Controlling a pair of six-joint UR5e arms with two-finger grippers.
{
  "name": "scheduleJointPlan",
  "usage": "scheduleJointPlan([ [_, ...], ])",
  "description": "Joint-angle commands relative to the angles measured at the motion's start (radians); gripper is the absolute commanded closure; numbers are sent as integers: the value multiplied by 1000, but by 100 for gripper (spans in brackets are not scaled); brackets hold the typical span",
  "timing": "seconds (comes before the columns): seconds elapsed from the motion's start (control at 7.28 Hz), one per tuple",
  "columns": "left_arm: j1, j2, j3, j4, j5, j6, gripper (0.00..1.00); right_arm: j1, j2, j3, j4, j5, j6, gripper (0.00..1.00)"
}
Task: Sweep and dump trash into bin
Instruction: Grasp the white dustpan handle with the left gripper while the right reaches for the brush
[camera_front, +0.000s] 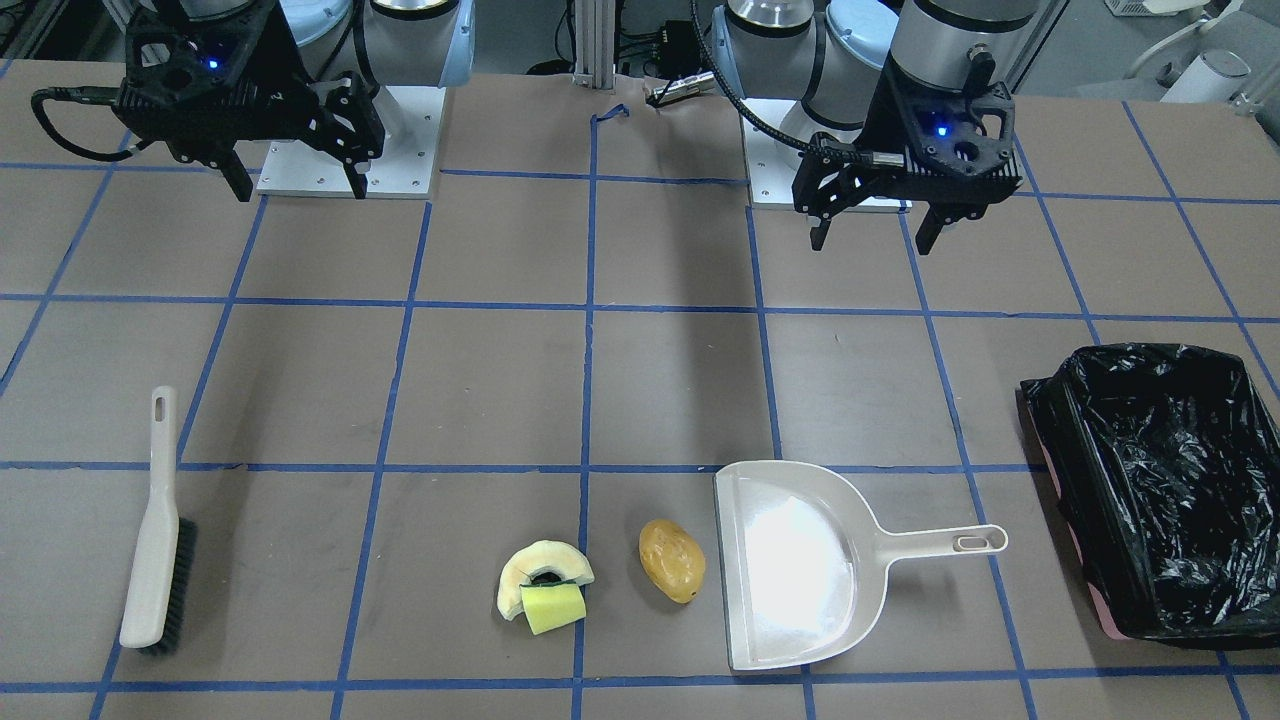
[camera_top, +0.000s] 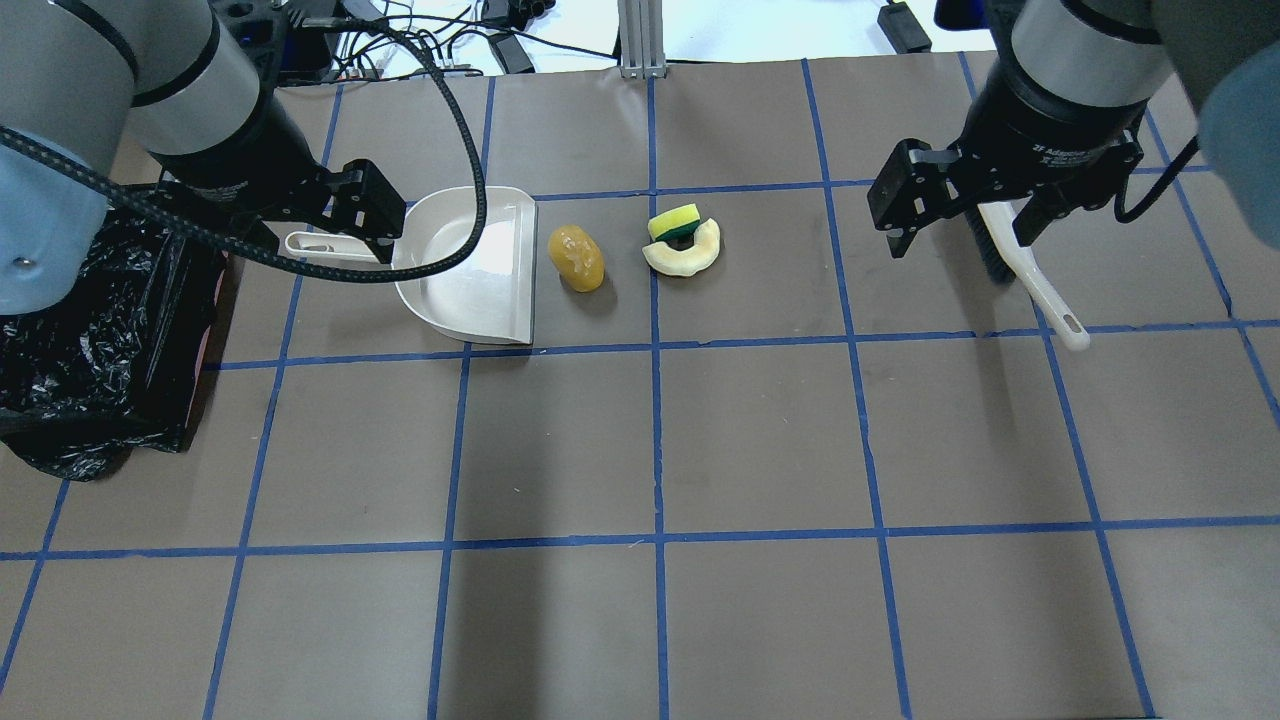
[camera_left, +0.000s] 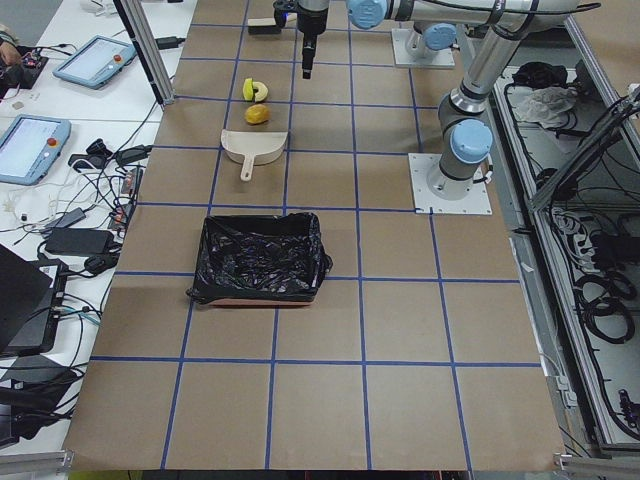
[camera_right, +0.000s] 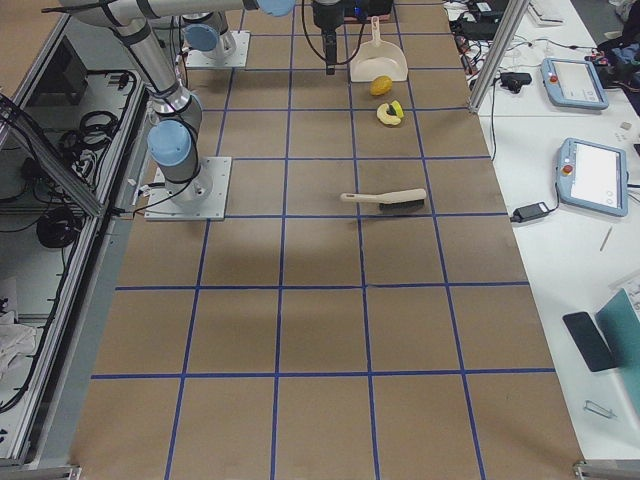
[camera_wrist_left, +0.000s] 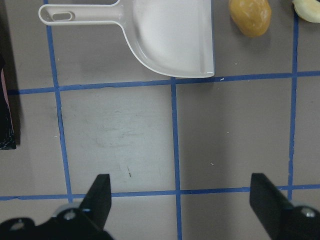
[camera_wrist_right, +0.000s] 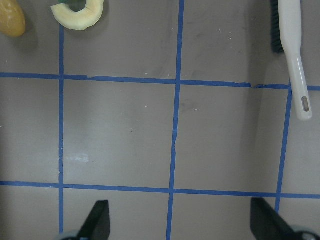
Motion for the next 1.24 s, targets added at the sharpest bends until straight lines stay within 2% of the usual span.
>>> scheduleJointPlan([
  [0.0,0,-6,-1,-3,-1,0,0,0,-1,0,5,-3,0,0],
  [0.27,5,-19,1,1,-2,22,0,-2,1,1,35,-6,0,0],
  [0.69,24,-42,7,27,-4,296,0,-15,12,14,22,-21,-1,0],
  [0.82,25,-73,9,67,-1,441,0,-43,15,15,19,-21,-41,0],
  [1.1,41,-163,13,144,7,786,0,-185,48,21,17,-17,-293,0],
])
